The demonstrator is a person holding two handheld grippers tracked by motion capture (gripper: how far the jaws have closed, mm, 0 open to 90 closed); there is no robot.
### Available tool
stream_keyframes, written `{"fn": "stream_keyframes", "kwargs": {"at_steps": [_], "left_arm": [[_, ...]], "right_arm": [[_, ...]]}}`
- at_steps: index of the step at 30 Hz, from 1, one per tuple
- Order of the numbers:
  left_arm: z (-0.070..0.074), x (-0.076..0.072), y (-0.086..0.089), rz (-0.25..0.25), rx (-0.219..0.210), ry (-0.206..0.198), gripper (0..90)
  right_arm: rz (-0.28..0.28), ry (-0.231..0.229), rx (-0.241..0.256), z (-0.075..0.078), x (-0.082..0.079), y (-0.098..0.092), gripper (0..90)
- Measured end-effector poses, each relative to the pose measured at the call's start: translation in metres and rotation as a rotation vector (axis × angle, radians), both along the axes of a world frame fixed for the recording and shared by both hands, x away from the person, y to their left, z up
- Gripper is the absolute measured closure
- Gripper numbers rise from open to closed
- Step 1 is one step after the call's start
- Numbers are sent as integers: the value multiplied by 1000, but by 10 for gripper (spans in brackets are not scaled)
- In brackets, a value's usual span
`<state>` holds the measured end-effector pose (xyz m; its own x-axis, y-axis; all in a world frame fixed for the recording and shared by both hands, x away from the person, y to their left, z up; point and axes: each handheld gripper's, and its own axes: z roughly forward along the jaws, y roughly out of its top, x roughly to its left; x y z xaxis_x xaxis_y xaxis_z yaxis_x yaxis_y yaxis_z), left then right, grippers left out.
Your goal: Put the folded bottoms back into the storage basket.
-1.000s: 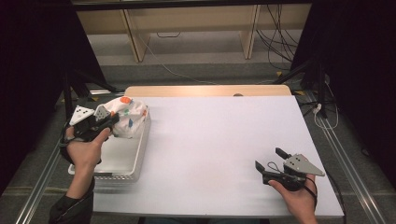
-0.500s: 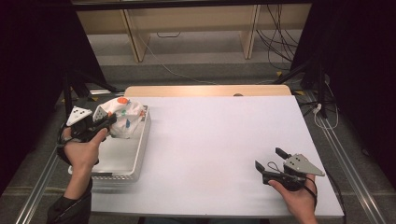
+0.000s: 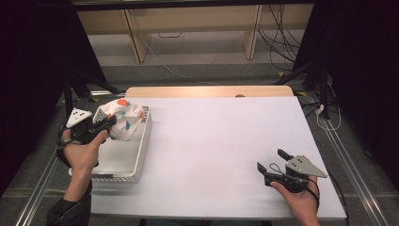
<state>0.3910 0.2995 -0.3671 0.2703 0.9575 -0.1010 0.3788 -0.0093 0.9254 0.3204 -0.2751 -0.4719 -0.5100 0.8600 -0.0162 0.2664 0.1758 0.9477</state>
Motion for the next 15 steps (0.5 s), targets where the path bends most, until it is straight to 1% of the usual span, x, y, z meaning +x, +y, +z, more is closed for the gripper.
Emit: {"fn": "stream_keyframes", "kwargs": {"at_steps": [2,4,6,10,15], "left_arm": [[0,0,1,0,1,1,829],[0,0,1,2,-2,1,830],[0,0,2,4,-2,2,829],[0,1,2,4,0,4,829],[-2,1,3,10,-3,12,829]], "right_arm": [[1,-6,8,0,0,1,106],[1,-10,5,0,1,0,106],[0,-1,0,0,0,0,106],[1,-10,8,0,0,0,106],[1,-6,7,0,0,0,106]]}}
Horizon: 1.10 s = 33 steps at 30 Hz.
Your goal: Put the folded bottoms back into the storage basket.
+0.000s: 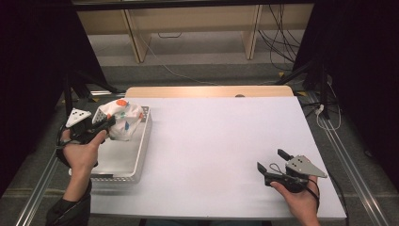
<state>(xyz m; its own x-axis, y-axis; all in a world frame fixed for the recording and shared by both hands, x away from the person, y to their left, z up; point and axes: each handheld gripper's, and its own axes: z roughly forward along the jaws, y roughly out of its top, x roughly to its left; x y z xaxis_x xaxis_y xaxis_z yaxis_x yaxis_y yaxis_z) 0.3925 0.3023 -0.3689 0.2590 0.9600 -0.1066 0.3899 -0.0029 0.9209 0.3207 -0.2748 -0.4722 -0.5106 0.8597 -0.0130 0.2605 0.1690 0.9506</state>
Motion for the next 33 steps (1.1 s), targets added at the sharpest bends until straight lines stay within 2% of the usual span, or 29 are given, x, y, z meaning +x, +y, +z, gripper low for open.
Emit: {"fn": "stream_keyframes", "kwargs": {"at_steps": [33], "left_arm": [[-9,7,5,14,16,23,829]], "right_arm": [[-1,2,-9,1,-1,0,106]]}}
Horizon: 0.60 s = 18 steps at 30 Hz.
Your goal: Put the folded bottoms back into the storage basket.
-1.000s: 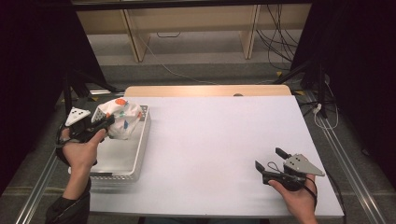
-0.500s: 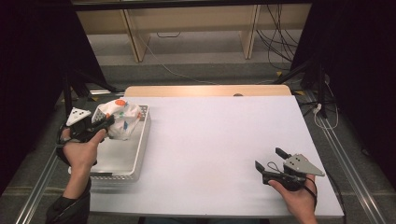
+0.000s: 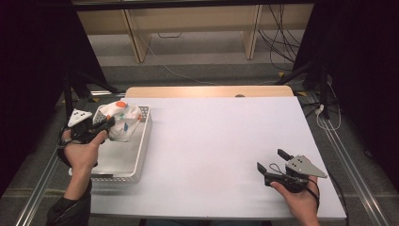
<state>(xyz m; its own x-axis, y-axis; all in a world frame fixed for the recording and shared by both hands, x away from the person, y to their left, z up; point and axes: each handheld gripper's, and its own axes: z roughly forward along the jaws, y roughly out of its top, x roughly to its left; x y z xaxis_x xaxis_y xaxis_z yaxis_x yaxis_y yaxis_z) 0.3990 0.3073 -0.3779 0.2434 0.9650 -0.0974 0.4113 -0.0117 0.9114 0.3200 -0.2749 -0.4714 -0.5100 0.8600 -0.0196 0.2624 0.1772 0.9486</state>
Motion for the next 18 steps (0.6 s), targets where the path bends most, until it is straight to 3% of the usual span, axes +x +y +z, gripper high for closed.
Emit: {"fn": "stream_keyframes", "kwargs": {"at_steps": [18], "left_arm": [[-5,3,1,3,27,11,829]], "right_arm": [[2,-5,5,0,1,0,106]]}}
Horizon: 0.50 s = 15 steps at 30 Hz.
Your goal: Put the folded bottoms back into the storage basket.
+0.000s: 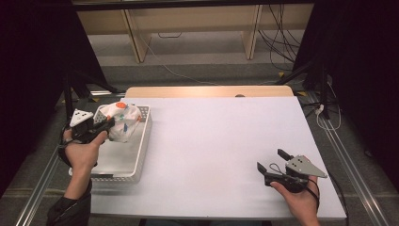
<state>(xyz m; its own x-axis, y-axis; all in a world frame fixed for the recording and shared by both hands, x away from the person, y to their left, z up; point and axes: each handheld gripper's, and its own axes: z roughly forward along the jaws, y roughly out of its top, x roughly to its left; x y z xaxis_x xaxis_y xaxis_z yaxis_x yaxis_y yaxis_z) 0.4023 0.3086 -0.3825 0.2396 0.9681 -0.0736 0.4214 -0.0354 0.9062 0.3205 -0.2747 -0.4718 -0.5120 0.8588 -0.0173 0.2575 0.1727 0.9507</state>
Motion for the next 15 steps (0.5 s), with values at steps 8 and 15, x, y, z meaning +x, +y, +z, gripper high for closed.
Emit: {"fn": "stream_keyframes", "kwargs": {"at_steps": [8,15], "left_arm": [[-3,2,-1,-7,1,15,828],[-6,2,-3,-15,3,32,829]], "right_arm": [[-2,2,-6,1,-1,0,106],[-3,3,-5,1,-1,0,105]]}}
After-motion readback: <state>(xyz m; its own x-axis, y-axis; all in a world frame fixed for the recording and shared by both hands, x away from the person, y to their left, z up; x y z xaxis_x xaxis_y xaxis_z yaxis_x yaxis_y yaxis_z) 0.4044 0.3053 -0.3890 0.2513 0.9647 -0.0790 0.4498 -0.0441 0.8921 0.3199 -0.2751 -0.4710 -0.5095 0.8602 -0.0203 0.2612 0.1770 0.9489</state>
